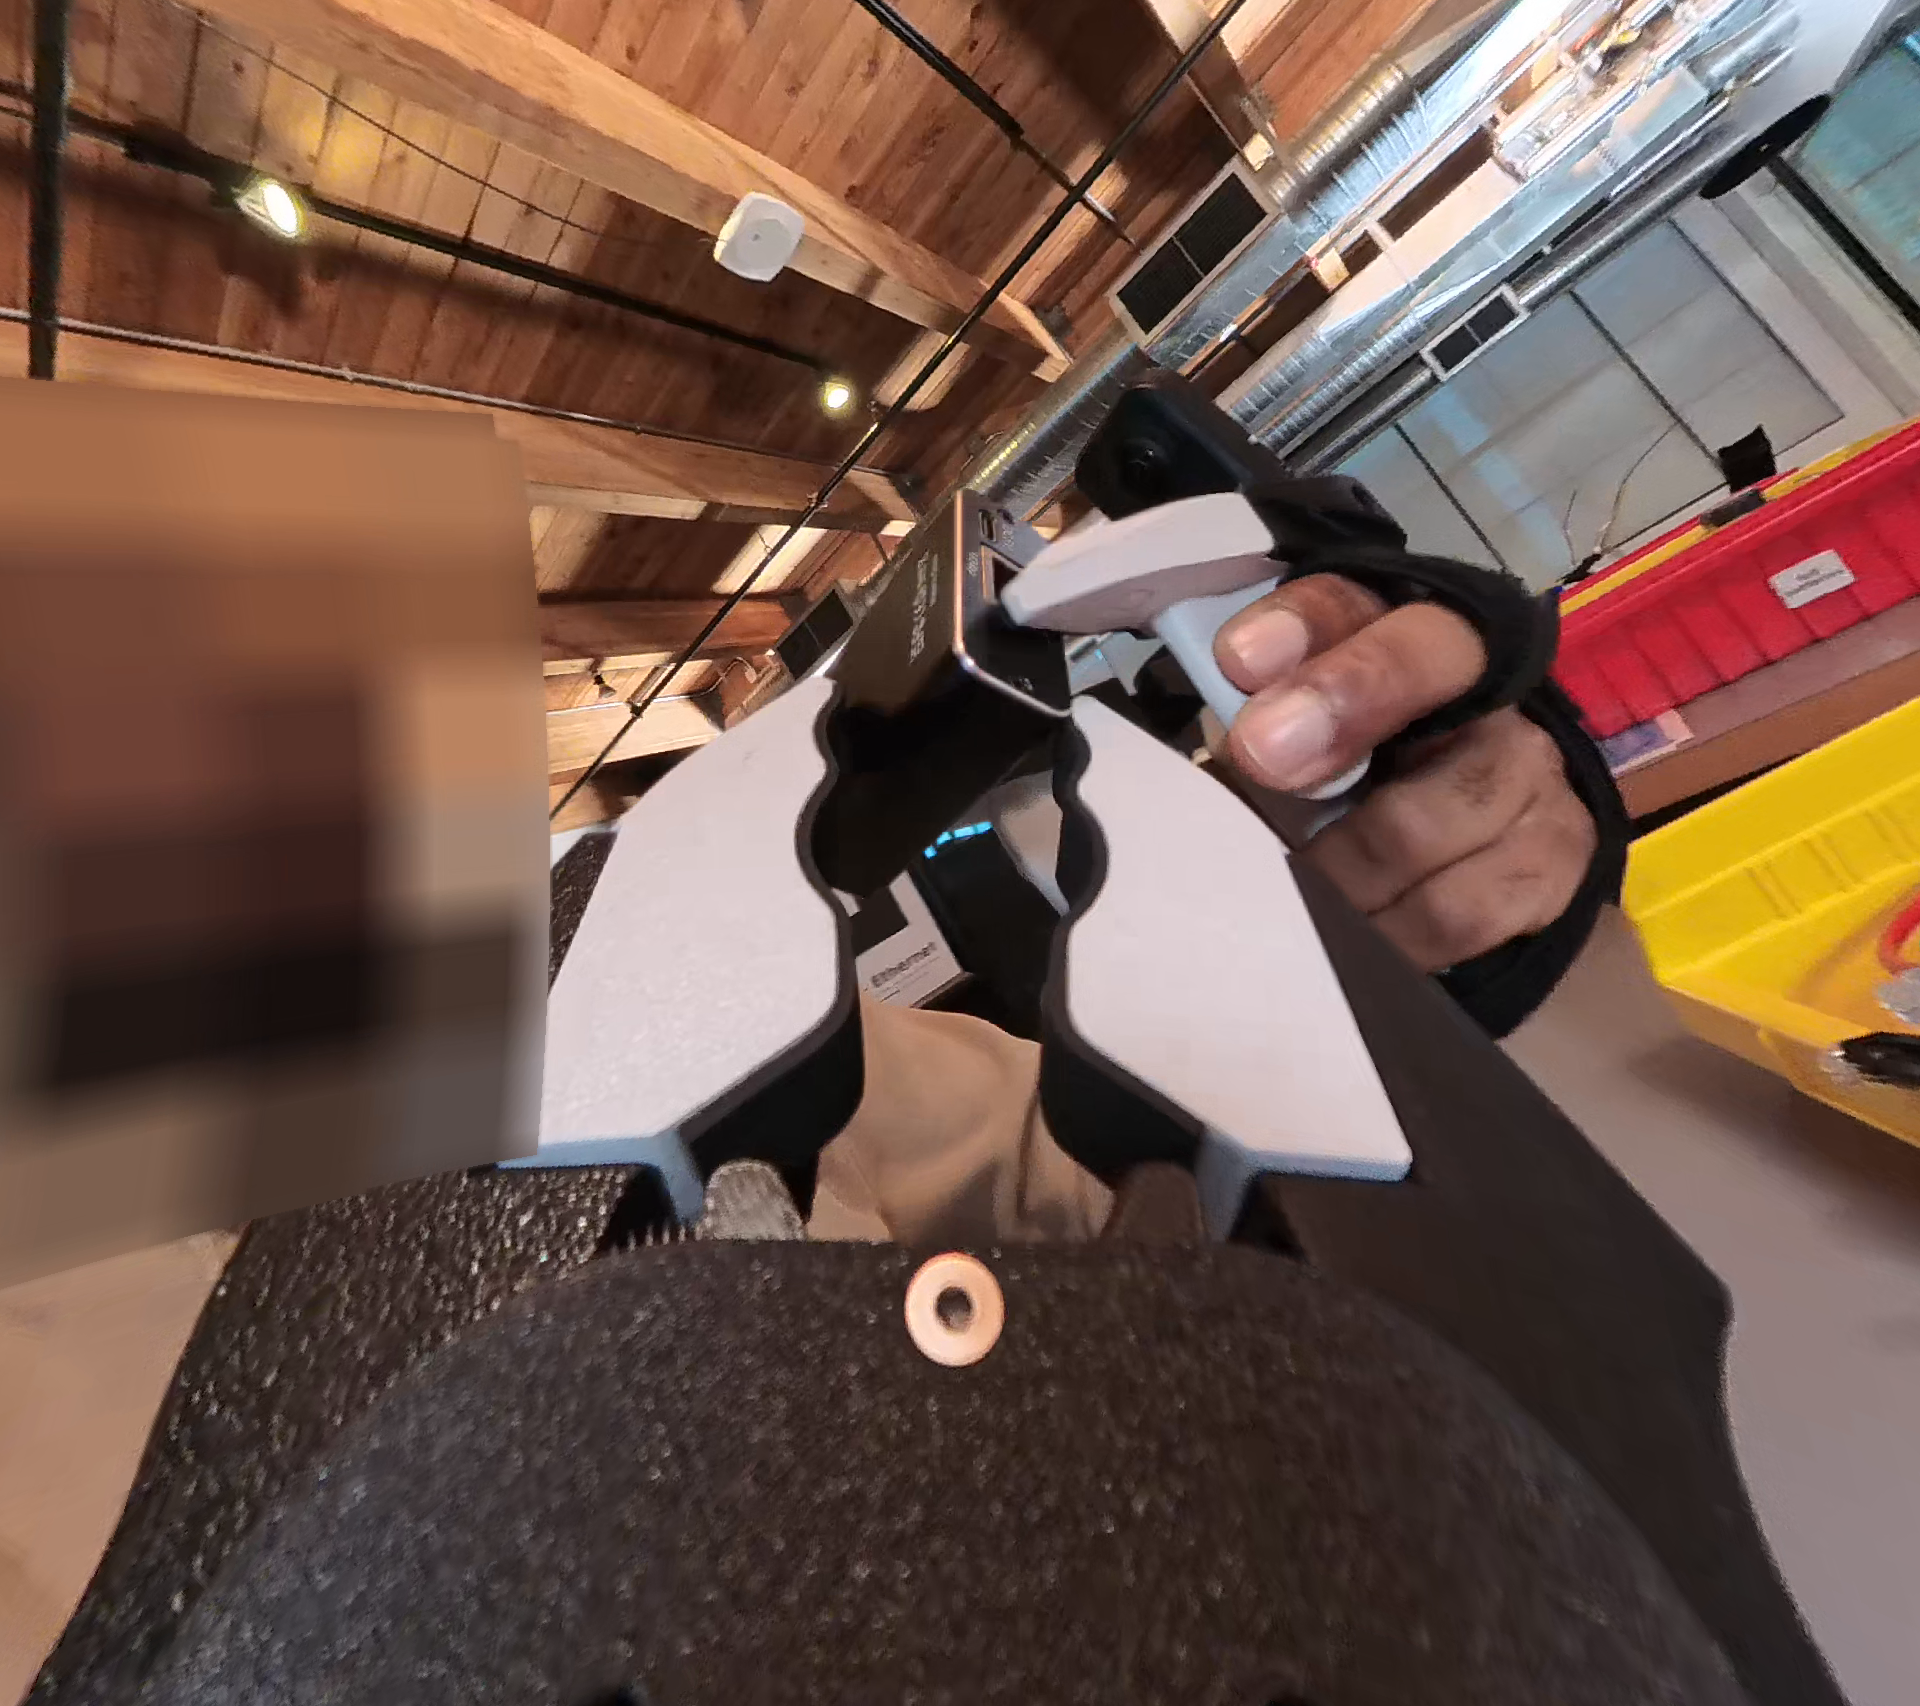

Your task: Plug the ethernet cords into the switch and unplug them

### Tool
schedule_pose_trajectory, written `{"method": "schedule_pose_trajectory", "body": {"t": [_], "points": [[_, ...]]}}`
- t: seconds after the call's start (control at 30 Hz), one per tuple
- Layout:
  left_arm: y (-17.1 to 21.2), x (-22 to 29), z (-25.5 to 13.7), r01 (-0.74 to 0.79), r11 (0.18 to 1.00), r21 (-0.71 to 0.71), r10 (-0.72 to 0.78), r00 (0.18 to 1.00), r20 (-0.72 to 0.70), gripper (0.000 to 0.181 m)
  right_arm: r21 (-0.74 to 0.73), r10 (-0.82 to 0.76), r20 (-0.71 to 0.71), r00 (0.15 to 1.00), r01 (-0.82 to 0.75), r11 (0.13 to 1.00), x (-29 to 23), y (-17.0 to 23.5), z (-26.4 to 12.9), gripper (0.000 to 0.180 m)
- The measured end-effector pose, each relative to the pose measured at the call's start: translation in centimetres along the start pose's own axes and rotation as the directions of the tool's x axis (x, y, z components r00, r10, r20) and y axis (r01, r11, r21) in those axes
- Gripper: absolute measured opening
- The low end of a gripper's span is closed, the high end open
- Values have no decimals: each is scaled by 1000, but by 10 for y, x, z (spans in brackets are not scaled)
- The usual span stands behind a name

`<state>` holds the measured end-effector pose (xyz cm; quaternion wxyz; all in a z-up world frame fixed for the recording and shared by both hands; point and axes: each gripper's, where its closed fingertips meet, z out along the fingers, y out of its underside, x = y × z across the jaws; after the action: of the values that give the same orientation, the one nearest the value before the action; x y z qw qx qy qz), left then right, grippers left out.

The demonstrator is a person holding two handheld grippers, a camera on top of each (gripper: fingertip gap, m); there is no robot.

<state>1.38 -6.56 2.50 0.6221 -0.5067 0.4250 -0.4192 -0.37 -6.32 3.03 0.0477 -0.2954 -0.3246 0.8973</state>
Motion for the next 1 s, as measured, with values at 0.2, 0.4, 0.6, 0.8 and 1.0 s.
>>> {"method": "schedule_pose_trajectory", "body": {"t": [0.2, 0.4, 0.6, 0.8, 1.0], "points": [[-3, -22, -4, 90, 995, 33, -93, 989, 118, 50, 63, -140, -45, 989, 143, 988, -9, -25, -12, 26], [5, -26, 11, 145, 989, 27, -148, 979, 141, 52, 45, -344, -115, 932, 350, 936, -25, -46, -21, 24], [11, -25, 33, 150, 989, 11, -150, 973, 177, 48, -64, -518, -190, 834, 516, 854, -20, -42, -22, 23], [20, -43, 22, 55, 992, -113, -14, 941, 337, 26, -312, -717, -269, 643, 646, 697, 0, -37, -28, 26], [33, -74, -11, -216, 800, -559, 527, 698, 485, 26, -571, -725, -480, 493, 452, 686, 35, -52, -59, 53]]}}
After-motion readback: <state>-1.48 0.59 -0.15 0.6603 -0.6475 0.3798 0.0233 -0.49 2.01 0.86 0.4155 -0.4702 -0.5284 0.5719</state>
